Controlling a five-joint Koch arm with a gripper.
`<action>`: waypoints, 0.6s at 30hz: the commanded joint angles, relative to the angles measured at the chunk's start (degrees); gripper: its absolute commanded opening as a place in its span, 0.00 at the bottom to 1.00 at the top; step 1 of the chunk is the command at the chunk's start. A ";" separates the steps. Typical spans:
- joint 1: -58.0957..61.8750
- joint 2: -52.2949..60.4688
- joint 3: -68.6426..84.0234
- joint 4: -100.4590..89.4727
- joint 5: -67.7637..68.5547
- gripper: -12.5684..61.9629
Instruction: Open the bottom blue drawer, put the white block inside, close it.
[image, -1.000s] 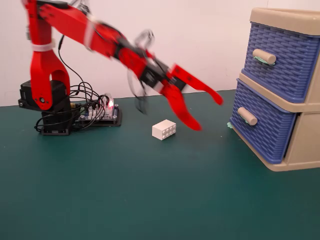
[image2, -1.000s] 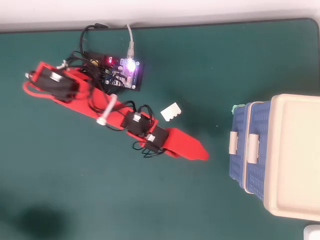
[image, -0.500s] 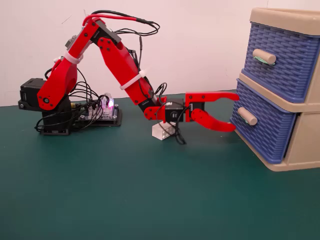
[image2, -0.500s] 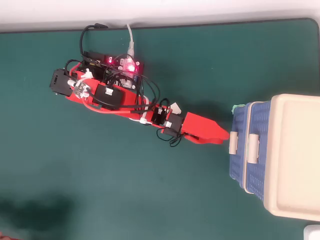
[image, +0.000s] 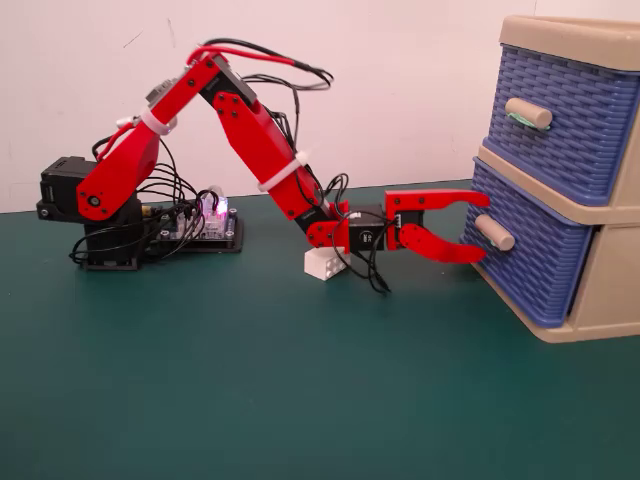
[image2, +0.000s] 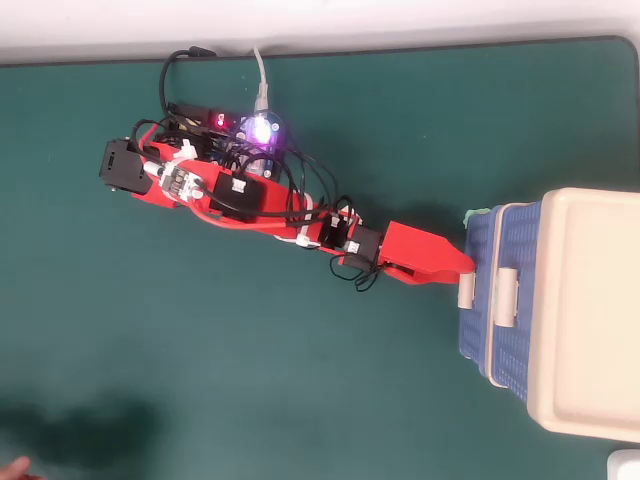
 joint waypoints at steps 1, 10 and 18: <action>-0.79 0.44 -4.04 -0.97 -1.05 0.54; 0.62 -5.10 -12.66 2.99 -2.29 0.38; 1.05 -5.19 -12.66 8.70 -2.46 0.06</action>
